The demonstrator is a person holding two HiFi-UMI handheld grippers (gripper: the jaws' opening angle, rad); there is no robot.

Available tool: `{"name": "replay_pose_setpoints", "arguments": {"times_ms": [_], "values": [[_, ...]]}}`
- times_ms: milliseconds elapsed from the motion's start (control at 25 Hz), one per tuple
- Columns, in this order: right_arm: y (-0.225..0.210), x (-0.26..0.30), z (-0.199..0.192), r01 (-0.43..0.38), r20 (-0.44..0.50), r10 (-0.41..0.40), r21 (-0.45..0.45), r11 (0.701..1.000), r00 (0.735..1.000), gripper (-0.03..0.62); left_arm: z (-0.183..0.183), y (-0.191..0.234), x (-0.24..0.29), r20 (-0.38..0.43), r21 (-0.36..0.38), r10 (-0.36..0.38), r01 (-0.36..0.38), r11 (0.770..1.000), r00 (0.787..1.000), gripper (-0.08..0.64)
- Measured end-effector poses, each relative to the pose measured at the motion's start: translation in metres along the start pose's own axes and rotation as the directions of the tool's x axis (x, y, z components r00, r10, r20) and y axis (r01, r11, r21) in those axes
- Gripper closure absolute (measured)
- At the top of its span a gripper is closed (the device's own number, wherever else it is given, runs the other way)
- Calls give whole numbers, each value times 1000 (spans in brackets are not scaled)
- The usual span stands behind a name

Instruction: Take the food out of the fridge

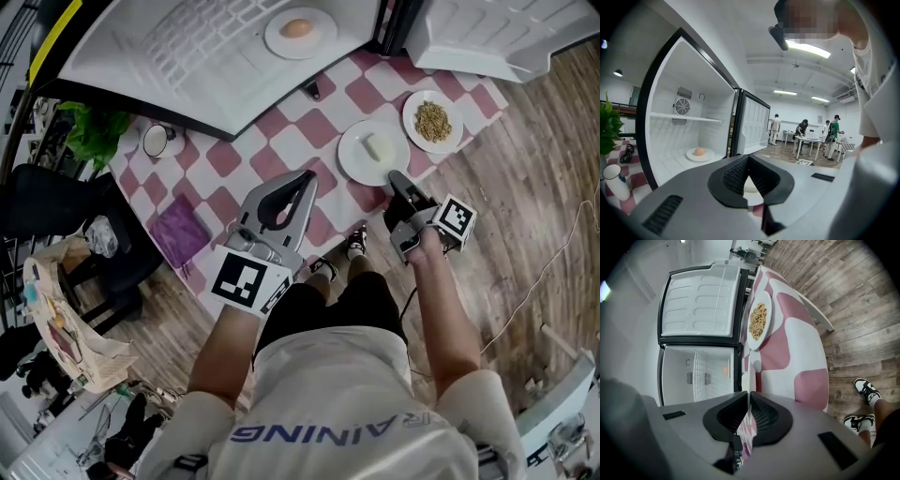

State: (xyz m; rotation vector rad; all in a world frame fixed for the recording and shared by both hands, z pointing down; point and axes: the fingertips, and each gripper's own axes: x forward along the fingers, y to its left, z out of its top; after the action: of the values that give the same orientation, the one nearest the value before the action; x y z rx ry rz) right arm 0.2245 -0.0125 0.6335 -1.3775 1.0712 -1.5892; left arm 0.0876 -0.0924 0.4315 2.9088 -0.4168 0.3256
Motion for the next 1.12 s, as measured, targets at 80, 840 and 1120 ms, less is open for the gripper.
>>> {"name": "replay_pose_setpoints", "arguments": {"times_ms": [80,840,1120], "values": [[-1,1,-1,29,-7,-29,-29,999,1000,552,0,1,-2,0,-1,1,-1,1000,1000,555],[-15,-6,-26,205,-129,-389,-679,705,912,376,5,0,-4,1,5,-14,14,1000,1000,555],[34,-23,-5,210,-15,-305,-695,688,952,415,25,2,-6,38,15,-9,9,1000,999,555]]}}
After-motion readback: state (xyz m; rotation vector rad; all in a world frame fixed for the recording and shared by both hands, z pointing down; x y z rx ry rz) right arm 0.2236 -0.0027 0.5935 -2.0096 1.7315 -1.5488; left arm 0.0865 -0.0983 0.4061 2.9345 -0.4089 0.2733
